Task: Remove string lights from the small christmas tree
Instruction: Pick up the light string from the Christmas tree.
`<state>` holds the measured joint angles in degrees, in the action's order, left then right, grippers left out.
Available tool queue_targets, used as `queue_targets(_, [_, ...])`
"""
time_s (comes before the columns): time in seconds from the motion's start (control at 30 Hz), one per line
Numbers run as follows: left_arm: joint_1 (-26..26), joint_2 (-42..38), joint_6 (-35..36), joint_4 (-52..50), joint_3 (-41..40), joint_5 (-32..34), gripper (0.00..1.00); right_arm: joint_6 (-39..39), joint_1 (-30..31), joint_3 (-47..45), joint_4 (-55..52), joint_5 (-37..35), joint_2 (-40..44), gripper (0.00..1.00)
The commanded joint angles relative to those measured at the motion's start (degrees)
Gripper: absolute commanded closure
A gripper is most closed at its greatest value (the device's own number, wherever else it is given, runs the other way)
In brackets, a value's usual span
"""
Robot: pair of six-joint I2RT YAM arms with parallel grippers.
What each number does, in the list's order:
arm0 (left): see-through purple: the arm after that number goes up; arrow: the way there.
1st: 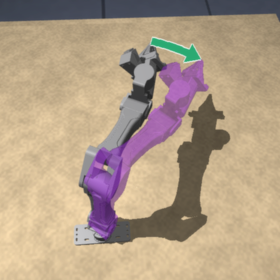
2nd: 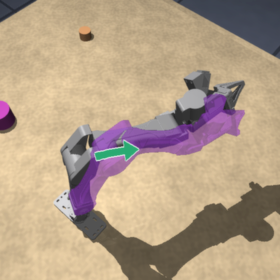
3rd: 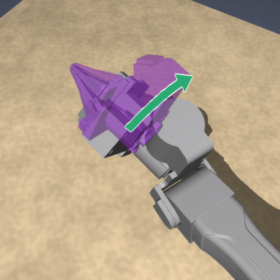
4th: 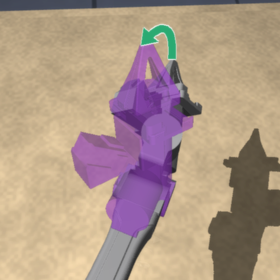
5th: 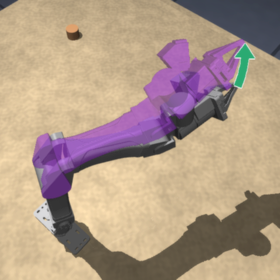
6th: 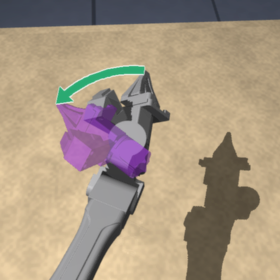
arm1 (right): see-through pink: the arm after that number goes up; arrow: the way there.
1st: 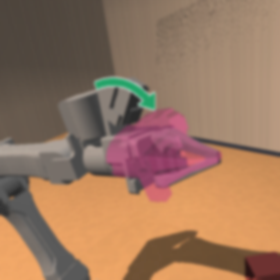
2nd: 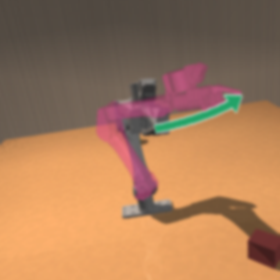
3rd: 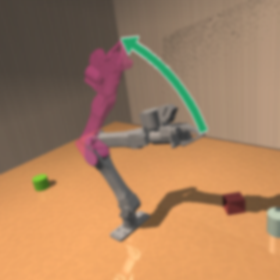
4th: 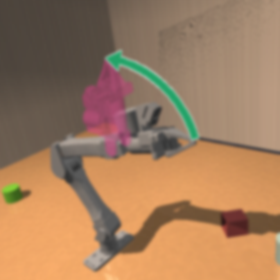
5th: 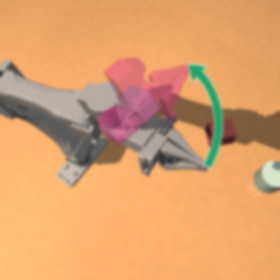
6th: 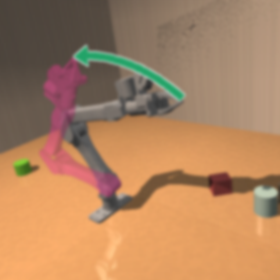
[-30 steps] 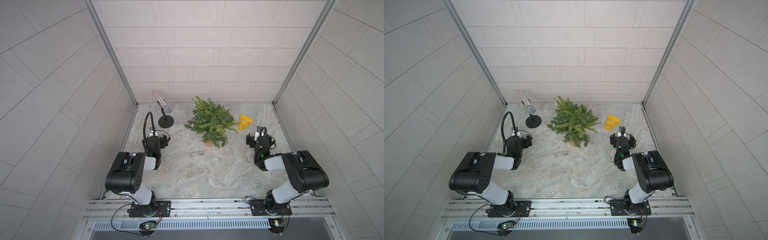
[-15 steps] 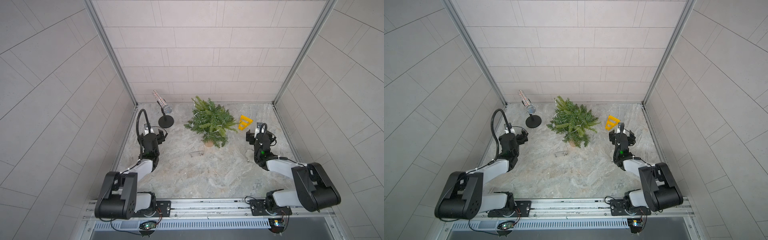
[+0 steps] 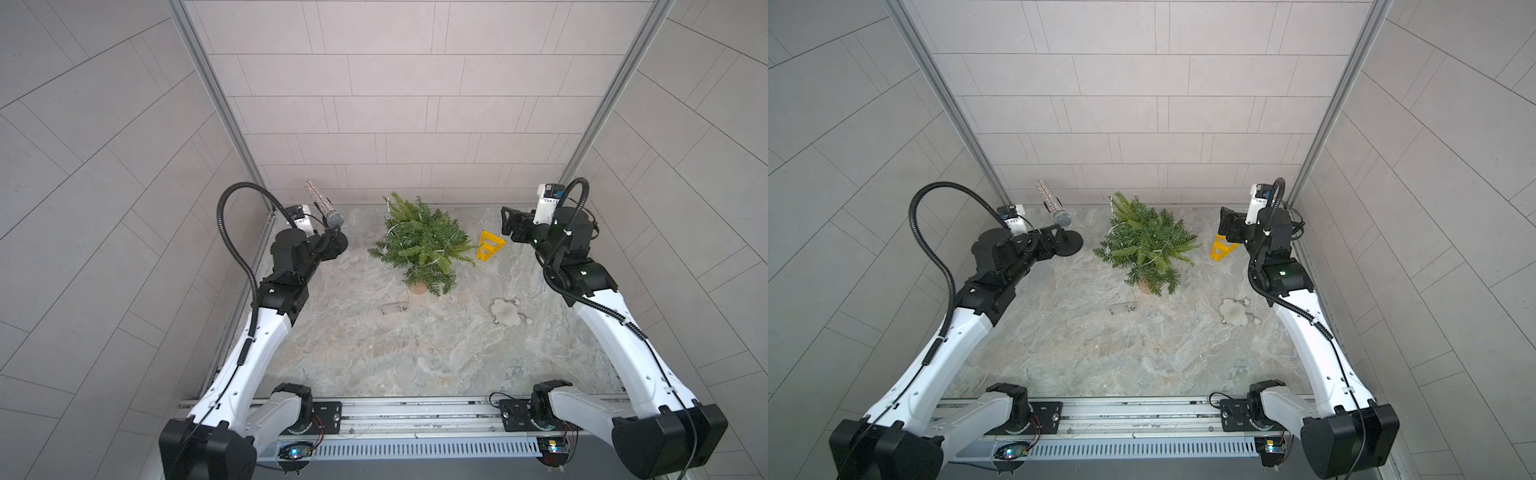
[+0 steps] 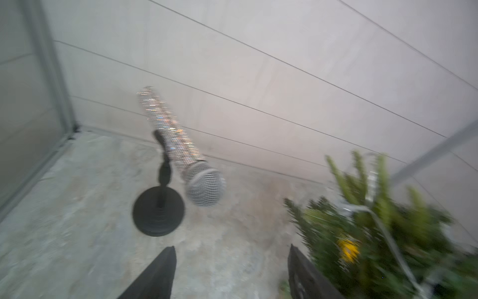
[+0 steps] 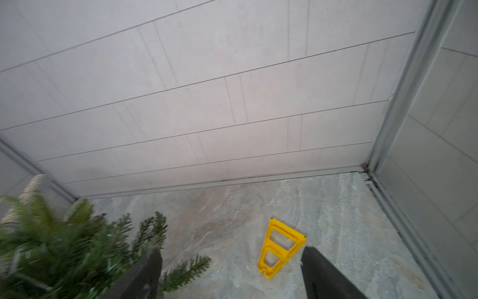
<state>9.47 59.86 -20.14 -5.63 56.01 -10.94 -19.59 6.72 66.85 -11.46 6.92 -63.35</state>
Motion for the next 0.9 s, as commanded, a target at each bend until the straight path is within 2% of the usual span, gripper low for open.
queue_targets(0.0, [1.63,0.26,7.55,-16.22,5.47,-22.5,0.28,-2.53,1.65,3.67,-8.65,10.48,-0.22,0.13])
queue_targets(0.03, [2.2,0.19,10.03,-19.29,6.6,-24.98,0.27,-2.2,2.24,5.04,-9.36,11.71,-0.89,0.13])
queue_targets(0.17, [4.28,-0.84,13.16,-25.27,6.98,-27.17,0.27,-0.63,3.82,7.11,-10.33,12.57,-1.6,0.12])
queue_targets(0.3, [6.86,-0.85,13.04,-26.69,6.34,-25.53,0.27,0.64,3.84,6.8,-10.51,10.47,-1.31,0.11])
queue_targets(0.47, [8.97,3.17,14.49,-27.33,10.03,-23.1,0.29,1.47,3.83,6.8,-10.86,9.73,-2.12,0.11])
queue_targets(0.6, [10.23,7.69,13.82,-27.33,14.1,-22.91,0.36,2.08,3.83,6.63,-11.08,9.21,-2.3,0.1])
queue_targets(0.77, [14.19,10.21,11.59,-27.51,18.2,-17.67,0.42,2.54,3.83,6.29,-11.3,8.77,-2.34,0.09])
queue_targets(0.87, [15.87,12.03,6.84,-26.86,19.79,-14.12,0.53,2.46,3.83,6.02,-10.97,9.08,-2.65,0.09])
